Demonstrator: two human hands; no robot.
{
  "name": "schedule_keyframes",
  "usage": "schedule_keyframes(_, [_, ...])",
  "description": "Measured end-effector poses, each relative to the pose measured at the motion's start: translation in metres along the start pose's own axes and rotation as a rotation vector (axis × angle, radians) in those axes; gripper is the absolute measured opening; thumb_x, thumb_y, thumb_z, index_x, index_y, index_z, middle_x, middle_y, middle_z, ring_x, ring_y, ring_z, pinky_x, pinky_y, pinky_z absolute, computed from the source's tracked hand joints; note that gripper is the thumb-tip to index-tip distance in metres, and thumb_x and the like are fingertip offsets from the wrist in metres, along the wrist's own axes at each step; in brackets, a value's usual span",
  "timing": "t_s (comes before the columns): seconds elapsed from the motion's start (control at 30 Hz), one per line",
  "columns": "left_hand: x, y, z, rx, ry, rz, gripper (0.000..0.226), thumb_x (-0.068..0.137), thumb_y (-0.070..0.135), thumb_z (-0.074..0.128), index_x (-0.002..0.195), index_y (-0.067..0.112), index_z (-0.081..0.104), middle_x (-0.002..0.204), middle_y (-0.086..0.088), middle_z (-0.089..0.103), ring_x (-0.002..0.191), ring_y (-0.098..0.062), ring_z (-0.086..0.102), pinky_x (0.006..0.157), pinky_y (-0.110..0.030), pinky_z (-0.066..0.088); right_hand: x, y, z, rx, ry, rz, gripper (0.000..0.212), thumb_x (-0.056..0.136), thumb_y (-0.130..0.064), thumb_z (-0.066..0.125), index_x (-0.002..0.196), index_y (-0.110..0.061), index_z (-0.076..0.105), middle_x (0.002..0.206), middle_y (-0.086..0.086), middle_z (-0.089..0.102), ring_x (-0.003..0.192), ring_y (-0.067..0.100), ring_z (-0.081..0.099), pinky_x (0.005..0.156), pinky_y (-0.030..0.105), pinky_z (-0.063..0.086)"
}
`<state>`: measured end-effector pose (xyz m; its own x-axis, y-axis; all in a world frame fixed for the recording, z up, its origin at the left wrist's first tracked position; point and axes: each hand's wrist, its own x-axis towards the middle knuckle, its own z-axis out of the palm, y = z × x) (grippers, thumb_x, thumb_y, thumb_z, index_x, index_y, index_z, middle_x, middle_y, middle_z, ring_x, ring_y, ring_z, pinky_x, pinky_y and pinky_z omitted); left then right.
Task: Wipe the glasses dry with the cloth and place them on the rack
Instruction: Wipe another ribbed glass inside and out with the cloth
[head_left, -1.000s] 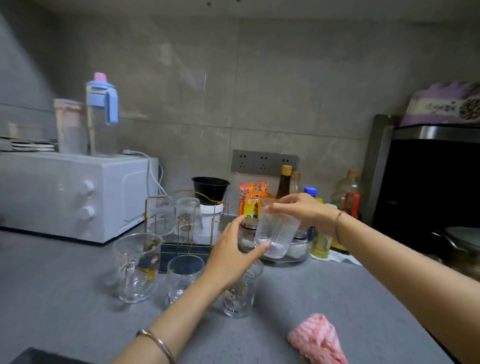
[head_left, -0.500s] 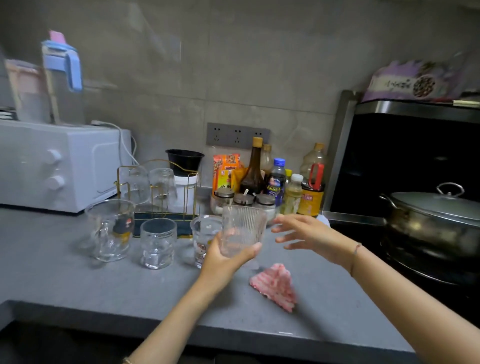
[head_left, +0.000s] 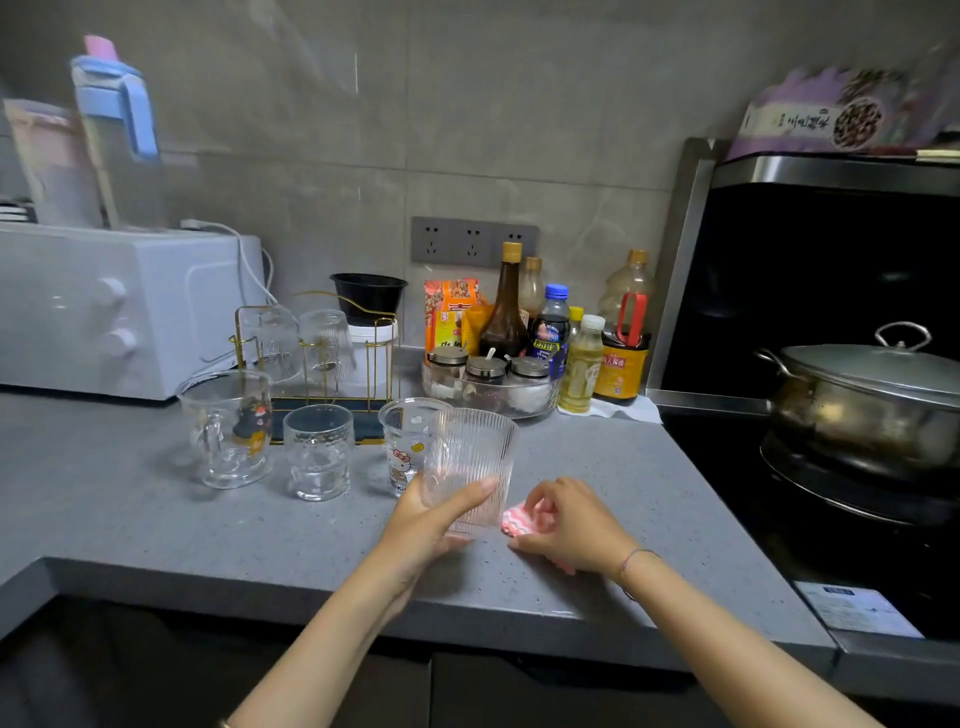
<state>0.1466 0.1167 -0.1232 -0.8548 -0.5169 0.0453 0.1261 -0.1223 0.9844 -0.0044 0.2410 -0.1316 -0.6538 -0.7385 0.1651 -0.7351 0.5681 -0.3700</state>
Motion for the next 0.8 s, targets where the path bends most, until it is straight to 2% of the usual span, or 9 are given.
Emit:
schedule_keyframes(0.13, [-0.001, -0.003, 0.0, 0.009, 0.0, -0.011, 0.092, 0.042, 0.055, 0.083, 0.124, 0.023, 0.057, 0.109, 0.004, 0.074, 0.102, -0.015, 0.07, 0.096, -0.043, 0.053, -0.001, 0.011, 0.002, -0.083, 0.042, -0.077, 0.03, 0.084, -0.049, 0.063, 0.096, -0.022, 0.064, 0.091, -0.006, 0.05, 0.098, 0.016, 0.052, 0.079, 0.027, 0.039])
schedule_keyframes(0.23, [-0.002, -0.003, 0.002, -0.027, 0.005, -0.02, 0.091, 0.043, 0.052, 0.084, 0.124, 0.021, 0.057, 0.108, 0.002, 0.075, 0.101, -0.015, 0.07, 0.091, -0.038, 0.055, -0.001, 0.015, 0.003, -0.172, 0.14, -0.16, 0.031, 0.088, -0.048, 0.058, 0.087, -0.017, 0.064, 0.089, -0.001, 0.059, 0.087, 0.017, 0.055, 0.07, 0.025, 0.037])
schedule_keyframes(0.27, [-0.002, -0.003, 0.004, -0.036, 0.003, -0.027, 0.089, 0.045, 0.05, 0.084, 0.125, 0.021, 0.057, 0.107, 0.002, 0.075, 0.1, -0.015, 0.071, 0.09, -0.038, 0.055, -0.002, 0.015, 0.002, -0.06, 0.166, -0.135, 0.034, 0.089, -0.047, 0.059, 0.083, -0.014, 0.063, 0.083, -0.001, 0.061, 0.078, 0.015, 0.057, 0.065, 0.023, 0.038])
schedule_keyframes(0.37, [-0.001, -0.003, 0.005, -0.095, 0.003, -0.066, 0.086, 0.053, 0.045, 0.085, 0.13, 0.02, 0.055, 0.111, -0.001, 0.074, 0.102, -0.018, 0.07, 0.085, -0.036, 0.056, -0.004, 0.014, -0.011, 0.613, 0.247, 0.115, 0.031, 0.095, -0.031, 0.056, 0.074, -0.008, 0.059, 0.06, 0.003, 0.063, 0.053, 0.013, 0.057, 0.054, 0.022, 0.043])
schedule_keyframes(0.43, [0.002, -0.003, 0.006, -0.152, 0.015, -0.109, 0.108, 0.046, 0.051, 0.09, 0.139, 0.017, 0.047, 0.124, -0.006, 0.068, 0.11, -0.021, 0.066, 0.079, -0.034, 0.058, 0.002, 0.022, -0.023, 0.835, 0.341, 0.306, 0.027, 0.097, -0.013, 0.047, 0.072, -0.01, 0.055, 0.065, 0.003, 0.056, 0.061, 0.016, 0.052, 0.052, 0.02, 0.042])
schedule_keyframes(0.5, [0.006, -0.002, 0.008, -0.199, 0.019, -0.142, 0.117, 0.041, 0.052, 0.092, 0.142, 0.015, 0.044, 0.129, -0.008, 0.064, 0.114, -0.023, 0.064, 0.075, -0.032, 0.058, 0.005, 0.029, -0.031, 1.107, 0.344, 0.486, 0.021, 0.098, -0.01, 0.04, 0.085, -0.007, 0.057, 0.073, 0.006, 0.055, 0.064, 0.019, 0.052, 0.051, 0.019, 0.045])
schedule_keyframes(0.6, [0.009, -0.004, 0.014, -0.21, 0.0, -0.142, 0.099, 0.042, 0.049, 0.088, 0.13, 0.018, 0.056, 0.117, -0.006, 0.071, 0.106, -0.021, 0.068, 0.071, -0.03, 0.057, 0.003, 0.032, -0.038, 1.609, 0.278, 0.657, 0.032, 0.102, -0.013, 0.035, 0.125, 0.004, 0.05, 0.105, 0.016, 0.061, 0.093, 0.032, 0.062, 0.083, 0.042, 0.046])
schedule_keyframes(0.67, [0.009, -0.004, 0.021, -0.202, 0.001, -0.15, 0.097, 0.044, 0.05, 0.09, 0.129, 0.018, 0.058, 0.117, -0.007, 0.071, 0.106, -0.021, 0.068, 0.07, -0.03, 0.056, -0.002, 0.027, -0.042, 1.768, 0.236, 0.691, 0.039, 0.103, -0.014, 0.03, 0.135, 0.006, 0.041, 0.121, 0.02, 0.058, 0.114, 0.034, 0.058, 0.091, 0.046, 0.041])
schedule_keyframes(0.8, [0.011, 0.0, 0.032, -0.273, -0.001, -0.191, 0.072, 0.065, 0.053, 0.073, 0.125, 0.016, 0.06, 0.102, -0.011, 0.074, 0.088, -0.021, 0.07, 0.071, -0.036, 0.055, -0.007, 0.019, -0.041, 1.819, 0.141, 0.595, 0.039, 0.096, -0.012, 0.052, 0.13, 0.007, 0.049, 0.078, 0.019, 0.073, 0.061, 0.025, 0.072, 0.065, 0.041, 0.058])
